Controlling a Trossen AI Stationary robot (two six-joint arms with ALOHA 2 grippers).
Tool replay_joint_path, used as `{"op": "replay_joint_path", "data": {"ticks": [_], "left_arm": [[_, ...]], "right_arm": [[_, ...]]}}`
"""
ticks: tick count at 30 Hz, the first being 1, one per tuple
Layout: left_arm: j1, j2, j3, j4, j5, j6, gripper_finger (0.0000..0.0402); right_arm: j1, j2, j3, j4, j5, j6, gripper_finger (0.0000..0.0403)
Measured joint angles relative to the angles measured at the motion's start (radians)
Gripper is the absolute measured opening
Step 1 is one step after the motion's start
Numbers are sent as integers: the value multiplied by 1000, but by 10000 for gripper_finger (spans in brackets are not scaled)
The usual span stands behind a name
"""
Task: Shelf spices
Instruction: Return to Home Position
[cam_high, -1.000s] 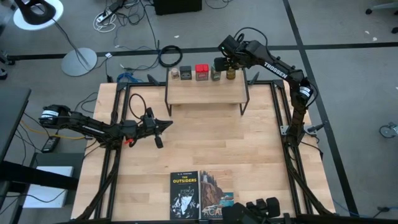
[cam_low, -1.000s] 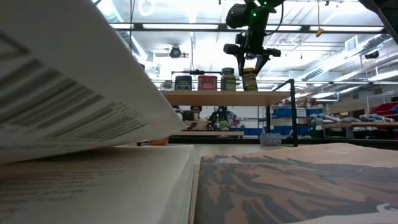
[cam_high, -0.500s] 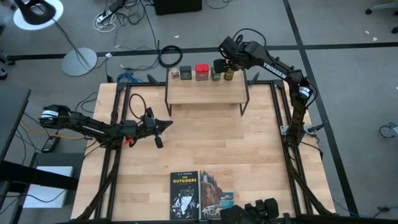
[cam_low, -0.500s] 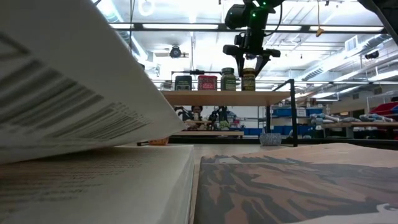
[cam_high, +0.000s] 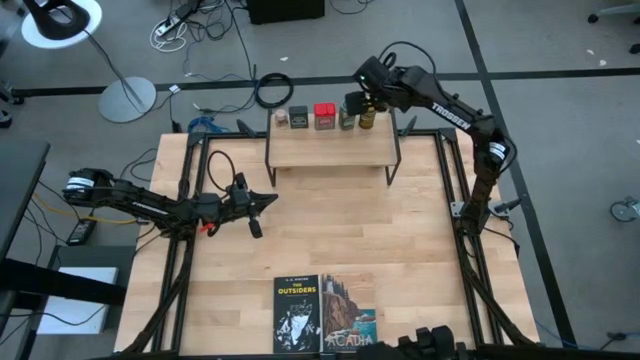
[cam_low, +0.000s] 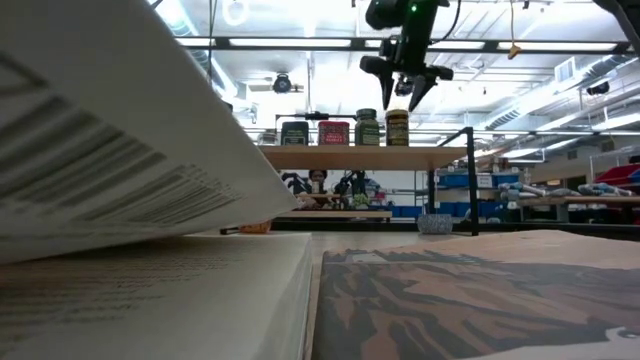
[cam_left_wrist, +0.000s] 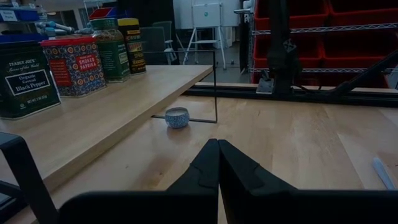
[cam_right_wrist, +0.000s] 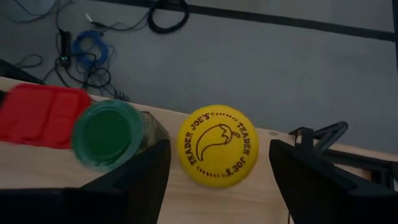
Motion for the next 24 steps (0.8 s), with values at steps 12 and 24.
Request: {"op": "replay_joint_path", "data": {"ticks": [12,24], "left_arm": [[0,0,0,0,0,0,8],[0,0,0,3,32,-14,8]], "right_arm": [[136,-70,0,100,36,-88,264],[759,-276,1,357,515,-608,121]]}}
